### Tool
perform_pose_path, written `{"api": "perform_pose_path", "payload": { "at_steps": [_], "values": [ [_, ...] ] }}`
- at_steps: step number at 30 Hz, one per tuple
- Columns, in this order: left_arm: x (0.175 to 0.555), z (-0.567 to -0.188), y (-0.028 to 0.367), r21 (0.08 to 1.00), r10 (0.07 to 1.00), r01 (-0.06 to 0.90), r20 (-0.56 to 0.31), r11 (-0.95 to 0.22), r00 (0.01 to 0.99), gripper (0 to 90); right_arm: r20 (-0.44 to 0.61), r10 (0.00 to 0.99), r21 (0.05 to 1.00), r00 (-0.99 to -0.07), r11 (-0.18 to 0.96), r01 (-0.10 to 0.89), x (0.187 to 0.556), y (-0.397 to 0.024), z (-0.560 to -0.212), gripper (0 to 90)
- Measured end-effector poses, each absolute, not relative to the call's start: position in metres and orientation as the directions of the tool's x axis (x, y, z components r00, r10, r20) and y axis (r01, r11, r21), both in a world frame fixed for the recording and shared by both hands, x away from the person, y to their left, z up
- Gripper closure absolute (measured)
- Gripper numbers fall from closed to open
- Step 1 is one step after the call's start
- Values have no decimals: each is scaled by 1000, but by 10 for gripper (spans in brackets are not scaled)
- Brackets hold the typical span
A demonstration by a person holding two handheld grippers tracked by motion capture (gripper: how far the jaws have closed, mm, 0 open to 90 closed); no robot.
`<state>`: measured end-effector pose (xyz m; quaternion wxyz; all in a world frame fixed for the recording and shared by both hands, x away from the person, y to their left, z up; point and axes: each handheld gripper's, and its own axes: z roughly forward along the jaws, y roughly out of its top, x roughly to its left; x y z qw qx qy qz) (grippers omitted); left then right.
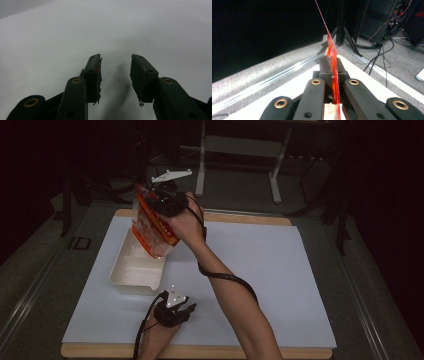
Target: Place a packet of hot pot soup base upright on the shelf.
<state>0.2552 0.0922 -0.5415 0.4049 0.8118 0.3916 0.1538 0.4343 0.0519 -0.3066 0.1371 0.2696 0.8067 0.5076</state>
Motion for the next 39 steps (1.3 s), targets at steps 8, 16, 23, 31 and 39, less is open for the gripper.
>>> {"api": "perform_pose_path", "payload": {
  "at_steps": [8,16,23,31,39],
  "values": [
    [256,-541,93,778,759,513,-74,-361,647,604,59,572,844,-818,410,347,451,68,-327,896],
    [255,-541,94,779,761,517,-81,-354,643,604,85,561,827,-824,421,372,459,82,-339,895],
    [255,-541,94,781,760,516,-82,-353,644,603,93,585,819,-805,415,396,463,90,-354,894],
    [255,-541,95,782,763,519,-89,-344,640,604,49,600,791,-798,465,397,467,108,-368,894],
    [255,-541,96,787,764,518,-95,-335,639,604,-18,592,734,-806,555,391,466,131,-383,885]
  ]
}}
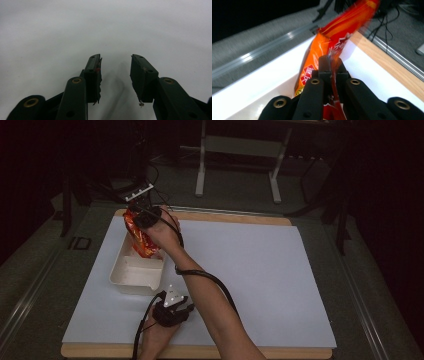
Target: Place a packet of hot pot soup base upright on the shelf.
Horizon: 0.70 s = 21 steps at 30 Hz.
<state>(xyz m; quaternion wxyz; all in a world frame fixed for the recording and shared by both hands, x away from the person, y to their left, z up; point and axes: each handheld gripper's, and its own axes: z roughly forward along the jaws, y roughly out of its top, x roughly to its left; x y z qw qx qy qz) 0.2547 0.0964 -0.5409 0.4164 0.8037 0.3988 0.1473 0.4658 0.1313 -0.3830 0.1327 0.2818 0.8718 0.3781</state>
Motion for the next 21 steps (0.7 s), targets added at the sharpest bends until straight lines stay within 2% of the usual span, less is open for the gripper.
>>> {"api": "perform_pose_path", "payload": {
  "at_steps": [8,10,12,15,21],
  "values": [
    [254,-541,97,786,764,516,-89,-340,639,603,-33,593,712,-804,578,397,462,140,-387,867],
    [254,-541,97,786,763,516,-89,-341,640,603,-23,595,728,-803,561,395,460,139,-382,816],
    [255,-541,96,787,763,517,-93,-337,639,603,34,596,744,-802,522,419,456,133,-374,782],
    [255,-541,95,787,764,515,-88,-340,639,602,-20,594,746,-804,544,384,448,126,-365,733],
    [255,-541,95,785,764,513,-81,-347,640,600,-44,578,742,-815,565,361,437,107,-353,636]
  ]
}}
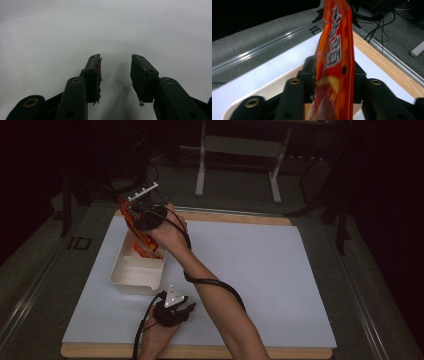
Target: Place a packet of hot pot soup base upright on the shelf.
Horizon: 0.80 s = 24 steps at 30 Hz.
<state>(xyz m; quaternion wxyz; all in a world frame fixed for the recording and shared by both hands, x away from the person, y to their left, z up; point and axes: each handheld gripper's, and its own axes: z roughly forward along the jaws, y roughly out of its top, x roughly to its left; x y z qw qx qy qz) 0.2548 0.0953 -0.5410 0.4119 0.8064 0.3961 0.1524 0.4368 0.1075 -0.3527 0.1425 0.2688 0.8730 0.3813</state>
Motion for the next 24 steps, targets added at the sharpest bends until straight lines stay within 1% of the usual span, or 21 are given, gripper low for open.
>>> {"api": "perform_pose_path", "payload": {
  "at_steps": [2,4,6,7,8,9,13,16,21,24],
  "values": [
    [255,-541,95,785,765,513,-80,-347,640,600,-47,569,738,-821,574,356,435,105,-351,625],
    [255,-541,95,786,765,513,-80,-346,639,600,-34,537,720,-843,598,352,428,96,-347,577],
    [255,-541,94,786,766,512,-78,-347,639,600,-46,506,713,-861,620,327,422,90,-345,548],
    [255,-541,94,786,765,512,-79,-347,639,600,-56,495,708,-867,632,315,419,86,-343,544],
    [255,-541,94,785,766,512,-77,-348,638,600,-55,490,701,-870,639,315,416,83,-341,570],
    [255,-541,94,785,766,513,-77,-348,638,600,-49,480,697,-876,644,314,413,80,-338,576],
    [255,-541,94,784,767,511,-72,-351,638,599,-57,451,698,-891,656,287,403,68,-330,515],
    [255,-541,93,785,767,511,-72,-352,638,599,-76,450,691,-890,667,279,398,58,-326,492],
    [255,-541,93,785,767,510,-71,-352,638,599,-77,454,692,-887,665,280,392,43,-322,480],
    [255,-541,93,784,768,511,-70,-352,637,599,-83,463,699,-883,658,280,387,26,-317,475]
  ]
}}
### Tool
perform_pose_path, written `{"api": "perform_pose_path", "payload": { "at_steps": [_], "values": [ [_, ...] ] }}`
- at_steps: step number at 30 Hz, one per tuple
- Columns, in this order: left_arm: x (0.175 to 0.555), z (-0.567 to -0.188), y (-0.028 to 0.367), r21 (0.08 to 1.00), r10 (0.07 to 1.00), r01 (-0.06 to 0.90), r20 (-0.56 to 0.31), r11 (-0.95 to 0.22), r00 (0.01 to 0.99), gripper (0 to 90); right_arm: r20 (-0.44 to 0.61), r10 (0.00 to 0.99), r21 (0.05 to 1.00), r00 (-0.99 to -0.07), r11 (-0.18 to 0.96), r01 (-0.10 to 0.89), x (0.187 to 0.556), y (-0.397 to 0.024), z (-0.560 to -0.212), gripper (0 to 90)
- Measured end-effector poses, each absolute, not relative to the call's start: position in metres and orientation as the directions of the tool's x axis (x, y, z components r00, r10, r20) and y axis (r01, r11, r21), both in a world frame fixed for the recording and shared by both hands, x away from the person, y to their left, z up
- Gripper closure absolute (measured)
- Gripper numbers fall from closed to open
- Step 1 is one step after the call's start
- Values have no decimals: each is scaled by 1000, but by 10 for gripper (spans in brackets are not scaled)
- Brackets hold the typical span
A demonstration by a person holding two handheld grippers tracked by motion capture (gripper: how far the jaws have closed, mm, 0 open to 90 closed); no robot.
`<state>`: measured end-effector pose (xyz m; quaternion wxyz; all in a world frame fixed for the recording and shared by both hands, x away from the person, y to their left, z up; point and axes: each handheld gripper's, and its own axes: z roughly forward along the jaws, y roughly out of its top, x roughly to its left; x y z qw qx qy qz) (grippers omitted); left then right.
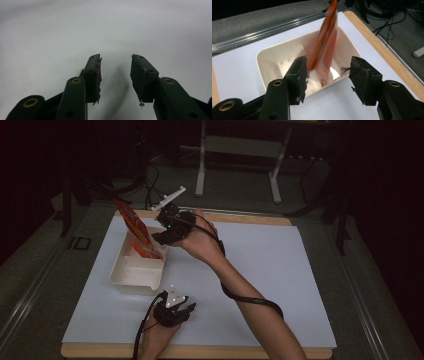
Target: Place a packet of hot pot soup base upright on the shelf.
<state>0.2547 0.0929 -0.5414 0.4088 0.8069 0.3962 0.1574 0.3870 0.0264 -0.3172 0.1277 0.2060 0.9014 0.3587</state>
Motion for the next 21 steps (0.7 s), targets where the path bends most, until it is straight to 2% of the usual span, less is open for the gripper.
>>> {"api": "perform_pose_path", "payload": {
  "at_steps": [12,19,21],
  "values": [
    [255,-541,93,781,770,515,-71,-352,634,596,-45,531,734,-846,592,333,385,-35,-318,474],
    [256,-541,93,779,773,519,-71,-352,631,593,15,620,718,-785,540,440,391,-83,-356,470],
    [257,-542,92,778,774,520,-70,-353,629,589,-3,641,711,-768,541,449,393,-101,-372,476]
  ]
}}
